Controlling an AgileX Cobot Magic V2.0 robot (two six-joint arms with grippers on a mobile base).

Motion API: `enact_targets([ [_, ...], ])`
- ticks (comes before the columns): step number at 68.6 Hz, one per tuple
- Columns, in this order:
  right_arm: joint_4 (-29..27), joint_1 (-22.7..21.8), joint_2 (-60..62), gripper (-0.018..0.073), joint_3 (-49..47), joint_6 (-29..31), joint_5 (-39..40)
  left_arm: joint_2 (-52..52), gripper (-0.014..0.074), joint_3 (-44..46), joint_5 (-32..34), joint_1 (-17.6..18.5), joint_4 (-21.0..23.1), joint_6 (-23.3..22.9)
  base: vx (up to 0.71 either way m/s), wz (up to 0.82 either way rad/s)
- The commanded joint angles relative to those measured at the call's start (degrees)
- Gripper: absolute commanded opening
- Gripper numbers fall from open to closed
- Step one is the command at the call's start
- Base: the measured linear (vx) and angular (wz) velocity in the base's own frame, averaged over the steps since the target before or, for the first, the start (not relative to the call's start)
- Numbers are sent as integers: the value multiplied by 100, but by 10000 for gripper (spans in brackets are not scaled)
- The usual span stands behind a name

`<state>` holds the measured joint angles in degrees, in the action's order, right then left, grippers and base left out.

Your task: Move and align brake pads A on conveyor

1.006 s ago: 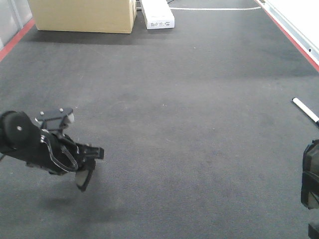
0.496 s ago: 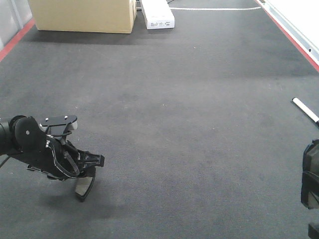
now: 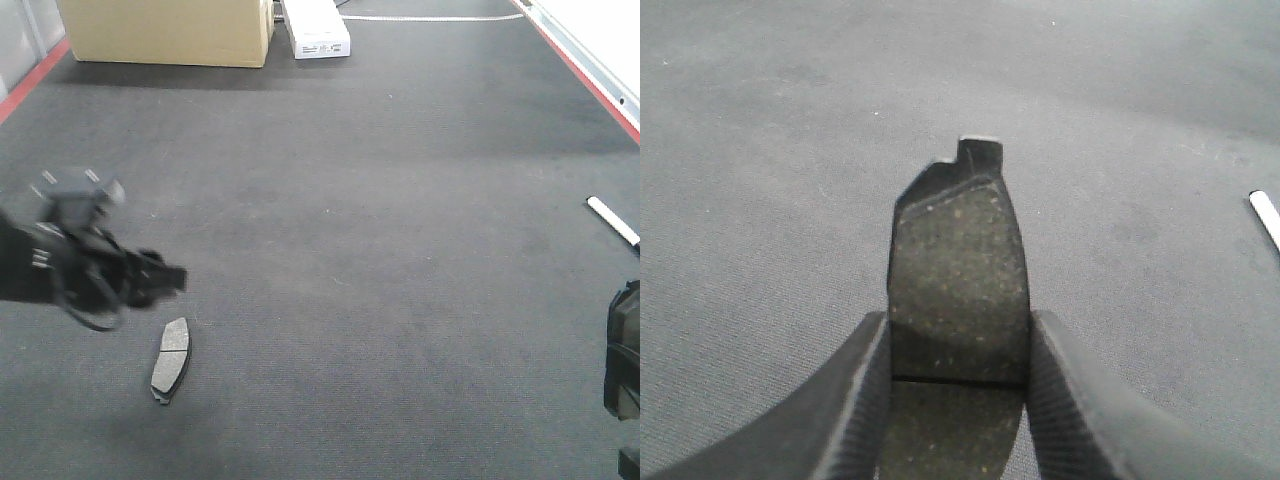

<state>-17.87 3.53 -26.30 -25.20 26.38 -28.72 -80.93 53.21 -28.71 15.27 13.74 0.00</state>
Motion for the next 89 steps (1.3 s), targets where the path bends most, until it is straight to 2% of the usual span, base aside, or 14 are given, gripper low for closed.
enact_targets([
  [1,-89,-16,-20,-3,-192,30,453,689,323,54,285,25,-121,0,0,0],
  [21,-89,-16,-20,-3,-192,30,443,2570,-10,-1010,491,25,-203,334,0,0],
  [35,-89,-16,-20,-3,-192,30,443,3959,-8,-1786,907,25,-203,393,0,0],
  [55,-89,-16,-20,-3,-192,30,443,5650,-8,-2755,1893,25,-203,393,0,0],
  [89,-89,-16,-20,-3,-192,30,443,5932,-6,-2913,1858,25,-203,393,0,0],
])
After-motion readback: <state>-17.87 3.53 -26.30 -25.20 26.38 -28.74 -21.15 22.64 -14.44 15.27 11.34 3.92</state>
